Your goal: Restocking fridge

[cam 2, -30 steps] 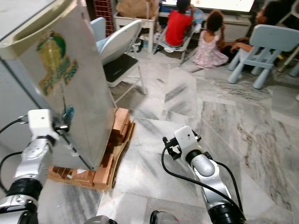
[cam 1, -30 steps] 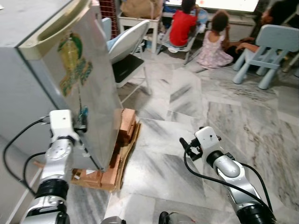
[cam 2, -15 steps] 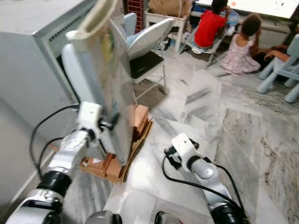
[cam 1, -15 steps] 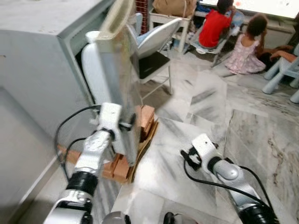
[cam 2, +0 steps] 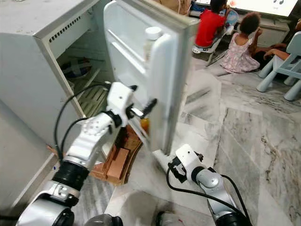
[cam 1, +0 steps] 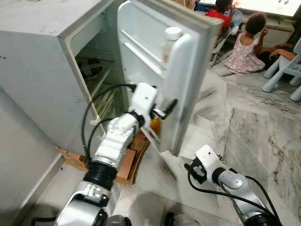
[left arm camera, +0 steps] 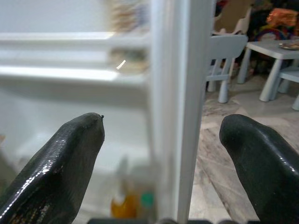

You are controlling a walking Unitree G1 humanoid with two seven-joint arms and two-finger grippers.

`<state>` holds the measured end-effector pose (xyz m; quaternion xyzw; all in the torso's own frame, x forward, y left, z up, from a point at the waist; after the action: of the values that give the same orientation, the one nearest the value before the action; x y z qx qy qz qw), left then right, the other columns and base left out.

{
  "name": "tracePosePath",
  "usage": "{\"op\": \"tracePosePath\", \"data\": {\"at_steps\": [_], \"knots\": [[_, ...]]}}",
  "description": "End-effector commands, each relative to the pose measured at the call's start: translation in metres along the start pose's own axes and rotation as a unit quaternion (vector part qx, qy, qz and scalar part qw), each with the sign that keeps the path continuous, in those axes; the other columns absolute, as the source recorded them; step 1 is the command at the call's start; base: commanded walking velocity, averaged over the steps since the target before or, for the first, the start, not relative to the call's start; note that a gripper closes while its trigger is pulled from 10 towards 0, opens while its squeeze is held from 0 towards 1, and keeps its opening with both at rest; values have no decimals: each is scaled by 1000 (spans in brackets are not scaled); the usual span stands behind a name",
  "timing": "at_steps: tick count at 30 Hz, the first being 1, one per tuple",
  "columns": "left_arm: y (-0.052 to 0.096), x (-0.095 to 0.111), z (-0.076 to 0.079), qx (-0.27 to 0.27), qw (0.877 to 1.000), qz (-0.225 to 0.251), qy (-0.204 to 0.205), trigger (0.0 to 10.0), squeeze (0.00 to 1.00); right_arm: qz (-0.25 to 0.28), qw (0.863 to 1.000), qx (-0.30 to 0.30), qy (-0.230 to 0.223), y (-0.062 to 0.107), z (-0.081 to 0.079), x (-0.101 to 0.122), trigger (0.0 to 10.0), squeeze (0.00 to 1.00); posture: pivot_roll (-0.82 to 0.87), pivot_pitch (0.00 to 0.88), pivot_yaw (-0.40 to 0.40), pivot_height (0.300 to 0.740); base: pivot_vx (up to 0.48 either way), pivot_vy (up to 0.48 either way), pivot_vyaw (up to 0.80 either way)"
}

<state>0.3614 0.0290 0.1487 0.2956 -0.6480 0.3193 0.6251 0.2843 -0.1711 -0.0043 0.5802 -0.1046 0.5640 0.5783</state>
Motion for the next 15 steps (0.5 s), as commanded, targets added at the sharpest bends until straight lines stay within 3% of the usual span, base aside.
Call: {"op": "tracePosePath", "data": {"at_steps": [1,5,6,11,15], "knots": [[7,-3,-7,17,1000,0,10,10000,0,24,1000,-16,-8,-2,6,12,10000,0,-22,50,4,740,0,0,0],[27,-17,-23,64,998,-4,28,10000,0,36,994,-93,-42,-2,29,21,10000,0,-33,43,3,740,0,-339,0],[27,-17,-23,64,998,-4,28,10000,0,36,994,-93,-42,-2,29,21,10000,0,-33,43,3,740,0,-472,0],[58,-16,-59,150,987,14,48,10000,0,32,993,-105,-43,-11,24,29,10000,0,-43,32,4,740,0,-468,0],[74,-23,-73,184,982,1,42,10000,0,46,993,-102,-39,-14,23,37,10000,0,-38,40,5,740,0,-458,0]]}}
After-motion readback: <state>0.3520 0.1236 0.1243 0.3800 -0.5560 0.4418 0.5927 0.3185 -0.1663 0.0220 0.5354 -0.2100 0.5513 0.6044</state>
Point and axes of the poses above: a point about 5 cm out from each wrist's last joint towards the gripper, its own y axis pointing back from the gripper into the wrist, its own x axis along the axis of the wrist's last joint, z = x × y, the point moved 4 cm from there along -y, pointing out of the wrist towards the gripper, and after that the axes turned 3 degrees about y, right-handed, at the moved point
